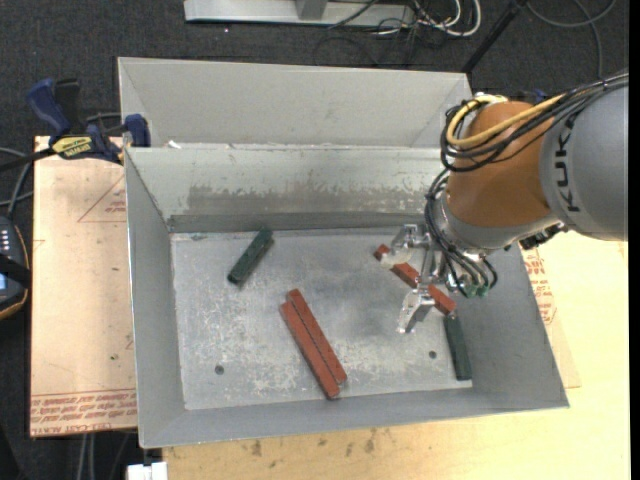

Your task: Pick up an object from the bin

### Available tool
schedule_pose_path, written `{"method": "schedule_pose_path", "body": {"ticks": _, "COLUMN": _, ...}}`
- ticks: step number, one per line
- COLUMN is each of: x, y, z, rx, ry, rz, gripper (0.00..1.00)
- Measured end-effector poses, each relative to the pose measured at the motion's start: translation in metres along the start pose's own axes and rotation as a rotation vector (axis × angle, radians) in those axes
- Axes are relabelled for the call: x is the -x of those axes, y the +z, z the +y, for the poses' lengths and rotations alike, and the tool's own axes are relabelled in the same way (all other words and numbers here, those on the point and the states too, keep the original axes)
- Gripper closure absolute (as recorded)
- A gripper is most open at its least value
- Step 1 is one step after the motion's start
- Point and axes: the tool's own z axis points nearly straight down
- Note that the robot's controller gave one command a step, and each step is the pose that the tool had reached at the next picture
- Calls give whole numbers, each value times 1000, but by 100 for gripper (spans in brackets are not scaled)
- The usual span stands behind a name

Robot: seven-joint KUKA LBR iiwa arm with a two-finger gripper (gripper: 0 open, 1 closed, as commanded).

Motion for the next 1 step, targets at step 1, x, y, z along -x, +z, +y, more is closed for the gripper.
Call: {"method": "schedule_pose_path", "body": {"ticks": 1, "x": 2, "y": -4, "z": 0, "rx": -1, "ry": -1, "rz": -8, "gripper": 0}}
